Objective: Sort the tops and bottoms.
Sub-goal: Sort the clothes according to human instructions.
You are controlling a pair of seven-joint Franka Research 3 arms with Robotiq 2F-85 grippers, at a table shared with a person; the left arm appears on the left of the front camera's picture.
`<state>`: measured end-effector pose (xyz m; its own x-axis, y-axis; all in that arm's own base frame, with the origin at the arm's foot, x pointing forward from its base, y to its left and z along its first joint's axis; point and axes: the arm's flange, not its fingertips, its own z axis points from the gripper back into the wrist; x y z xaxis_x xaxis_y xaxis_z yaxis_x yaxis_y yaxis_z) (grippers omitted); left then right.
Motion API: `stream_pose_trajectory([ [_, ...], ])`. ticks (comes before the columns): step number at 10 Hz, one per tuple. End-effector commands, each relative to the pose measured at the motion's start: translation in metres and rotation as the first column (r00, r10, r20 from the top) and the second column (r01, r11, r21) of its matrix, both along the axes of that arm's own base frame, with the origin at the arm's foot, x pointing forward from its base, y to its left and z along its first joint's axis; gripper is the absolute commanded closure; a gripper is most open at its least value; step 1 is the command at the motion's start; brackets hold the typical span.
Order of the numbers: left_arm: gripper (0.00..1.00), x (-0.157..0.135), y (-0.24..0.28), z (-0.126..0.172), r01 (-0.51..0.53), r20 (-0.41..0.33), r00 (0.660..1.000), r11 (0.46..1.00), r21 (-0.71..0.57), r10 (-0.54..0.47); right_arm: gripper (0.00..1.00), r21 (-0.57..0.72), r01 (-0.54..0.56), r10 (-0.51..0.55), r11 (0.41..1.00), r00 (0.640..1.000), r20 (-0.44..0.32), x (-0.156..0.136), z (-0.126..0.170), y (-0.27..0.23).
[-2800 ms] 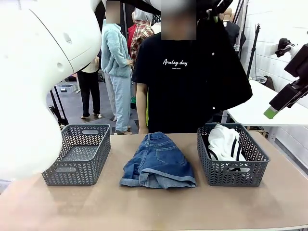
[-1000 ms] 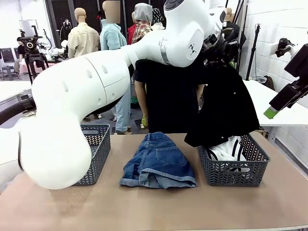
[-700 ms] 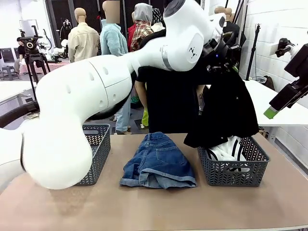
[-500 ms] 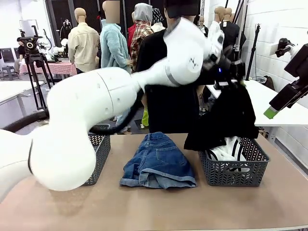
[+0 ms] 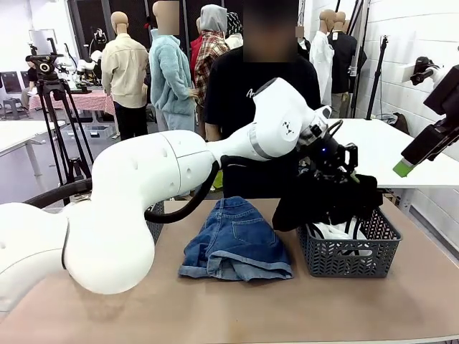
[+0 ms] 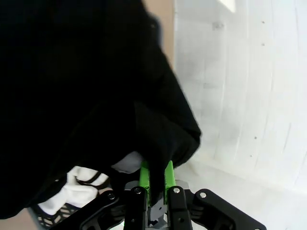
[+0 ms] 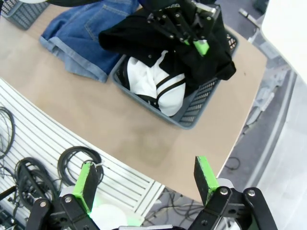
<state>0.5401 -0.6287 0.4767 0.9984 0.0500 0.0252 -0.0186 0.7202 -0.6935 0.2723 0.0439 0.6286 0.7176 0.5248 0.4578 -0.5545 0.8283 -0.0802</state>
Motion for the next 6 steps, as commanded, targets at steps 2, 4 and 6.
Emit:
stream_pose_trajectory([
  [2, 1.0, 0.018, 0.0, -0.011, -0.058, -0.019, 0.998, 0.987, 0.148, 0.062, 0.0, -0.009, 0.004, -0.004, 1.0, 1.0, -0.009, -0.001, -0.001, 0.0],
  [4, 1.0, 0.009, 0.01, -0.013, -0.032, -0.021, 0.999, 0.996, 0.088, 0.034, 0.0, -0.009, 0.004, -0.004, 1.0, 1.0, -0.009, -0.001, -0.001, 0.0],
  [6, 1.0, 0.009, 0.01, -0.013, -0.032, -0.021, 0.999, 0.996, 0.088, 0.034, 0.0, -0.009, 0.004, -0.004, 1.0, 1.0, -0.009, -0.001, -0.001, 0.0],
])
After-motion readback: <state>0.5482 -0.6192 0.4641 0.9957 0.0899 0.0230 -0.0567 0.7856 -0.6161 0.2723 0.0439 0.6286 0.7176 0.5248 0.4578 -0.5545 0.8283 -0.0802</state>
